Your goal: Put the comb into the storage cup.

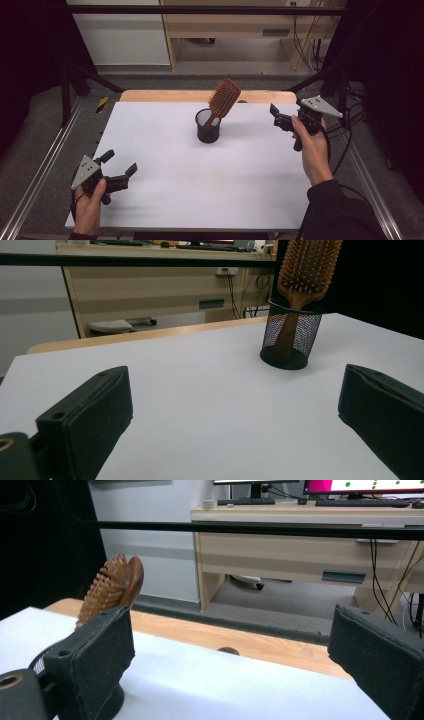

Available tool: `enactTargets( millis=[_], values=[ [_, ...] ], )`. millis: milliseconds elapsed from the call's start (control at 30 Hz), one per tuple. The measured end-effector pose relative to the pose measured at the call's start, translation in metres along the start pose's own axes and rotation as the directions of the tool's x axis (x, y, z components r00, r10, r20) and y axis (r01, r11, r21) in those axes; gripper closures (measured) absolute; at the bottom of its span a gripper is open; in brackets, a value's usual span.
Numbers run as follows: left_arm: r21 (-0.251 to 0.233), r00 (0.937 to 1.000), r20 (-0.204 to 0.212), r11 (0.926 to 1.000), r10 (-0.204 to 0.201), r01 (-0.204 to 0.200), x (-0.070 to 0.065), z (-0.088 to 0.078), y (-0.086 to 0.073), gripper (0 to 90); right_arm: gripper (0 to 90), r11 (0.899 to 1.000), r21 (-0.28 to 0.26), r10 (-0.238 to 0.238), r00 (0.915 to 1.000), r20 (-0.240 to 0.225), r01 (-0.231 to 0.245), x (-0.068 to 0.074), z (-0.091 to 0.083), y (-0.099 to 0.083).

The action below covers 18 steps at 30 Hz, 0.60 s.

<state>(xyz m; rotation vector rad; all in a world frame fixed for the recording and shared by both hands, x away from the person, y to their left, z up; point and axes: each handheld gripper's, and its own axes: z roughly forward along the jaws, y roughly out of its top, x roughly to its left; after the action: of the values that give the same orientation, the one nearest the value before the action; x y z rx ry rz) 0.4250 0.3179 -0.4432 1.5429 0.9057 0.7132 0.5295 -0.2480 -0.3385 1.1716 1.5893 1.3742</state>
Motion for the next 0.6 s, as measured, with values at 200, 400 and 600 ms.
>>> enactTargets(
  millis=[200, 400, 600],
  values=[
    [0.0, 1.0, -0.001, 1.0, 0.001, -0.001, 0.0, 0.0, 0.0, 1.3, 3.8, 0.999, 0.023, -0.023, 0.9997, -0.011, 0.023, -0.002, -0.01, -0.014],
    [-0.002, 1.0, -0.003, 1.0, 0.001, -0.001, 0.0, -0.001, 0.0, 1.3, 3.2, 0.999, 0.028, -0.025, 0.9993, -0.029, 0.025, -0.002, -0.02, -0.024],
    [-0.007, 1.0, -0.005, 1.0, 0.001, -0.001, 0.0, -0.001, 0.0, 1.3, 3.0, 0.999, 0.037, -0.023, 0.9989, -0.04, 0.025, -0.002, -0.03, -0.033]
  ],
)
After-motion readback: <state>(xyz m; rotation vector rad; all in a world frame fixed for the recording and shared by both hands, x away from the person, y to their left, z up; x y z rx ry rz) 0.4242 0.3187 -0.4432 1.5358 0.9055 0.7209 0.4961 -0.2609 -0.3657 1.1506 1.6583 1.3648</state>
